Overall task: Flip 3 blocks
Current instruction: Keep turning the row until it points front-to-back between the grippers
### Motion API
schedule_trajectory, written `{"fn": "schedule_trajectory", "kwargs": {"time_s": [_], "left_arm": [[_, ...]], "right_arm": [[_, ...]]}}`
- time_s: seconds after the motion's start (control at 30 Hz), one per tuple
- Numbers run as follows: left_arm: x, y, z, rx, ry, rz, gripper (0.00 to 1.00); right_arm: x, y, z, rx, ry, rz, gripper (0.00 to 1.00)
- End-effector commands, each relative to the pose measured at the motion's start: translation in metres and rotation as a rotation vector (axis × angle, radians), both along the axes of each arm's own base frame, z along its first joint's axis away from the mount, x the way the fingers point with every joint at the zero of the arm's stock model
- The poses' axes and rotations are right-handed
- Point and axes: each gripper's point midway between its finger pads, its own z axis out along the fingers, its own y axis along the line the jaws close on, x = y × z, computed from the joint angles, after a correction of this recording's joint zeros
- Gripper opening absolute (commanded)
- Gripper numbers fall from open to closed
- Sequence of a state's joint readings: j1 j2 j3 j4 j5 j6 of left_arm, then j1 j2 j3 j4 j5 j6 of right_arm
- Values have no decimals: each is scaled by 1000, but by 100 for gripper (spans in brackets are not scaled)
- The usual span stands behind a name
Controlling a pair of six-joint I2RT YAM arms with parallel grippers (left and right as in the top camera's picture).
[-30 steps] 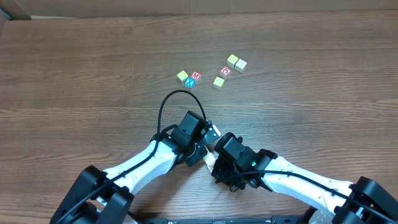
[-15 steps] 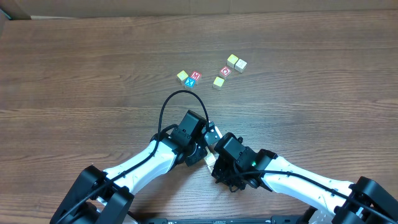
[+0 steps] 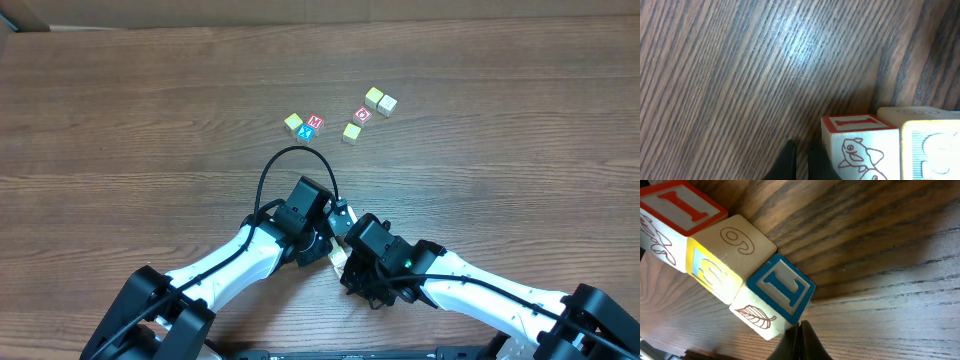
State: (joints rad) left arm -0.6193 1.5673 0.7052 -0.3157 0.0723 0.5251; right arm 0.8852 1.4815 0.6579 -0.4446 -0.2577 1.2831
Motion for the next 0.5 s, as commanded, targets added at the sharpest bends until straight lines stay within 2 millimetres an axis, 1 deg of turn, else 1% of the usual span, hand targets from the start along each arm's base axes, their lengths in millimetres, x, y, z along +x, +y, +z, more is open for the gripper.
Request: {"fn": "schedule_trajectory", "kwargs": {"time_s": [0.0, 0.47], "left_arm": [[-18, -10, -6, -42, 69, -67, 4], [-18, -10, -6, -39, 64, -80, 4]], "right_arm": [[6, 5, 1, 6, -41, -3, 4], [6, 8, 3, 16, -38, -17, 4]]}}
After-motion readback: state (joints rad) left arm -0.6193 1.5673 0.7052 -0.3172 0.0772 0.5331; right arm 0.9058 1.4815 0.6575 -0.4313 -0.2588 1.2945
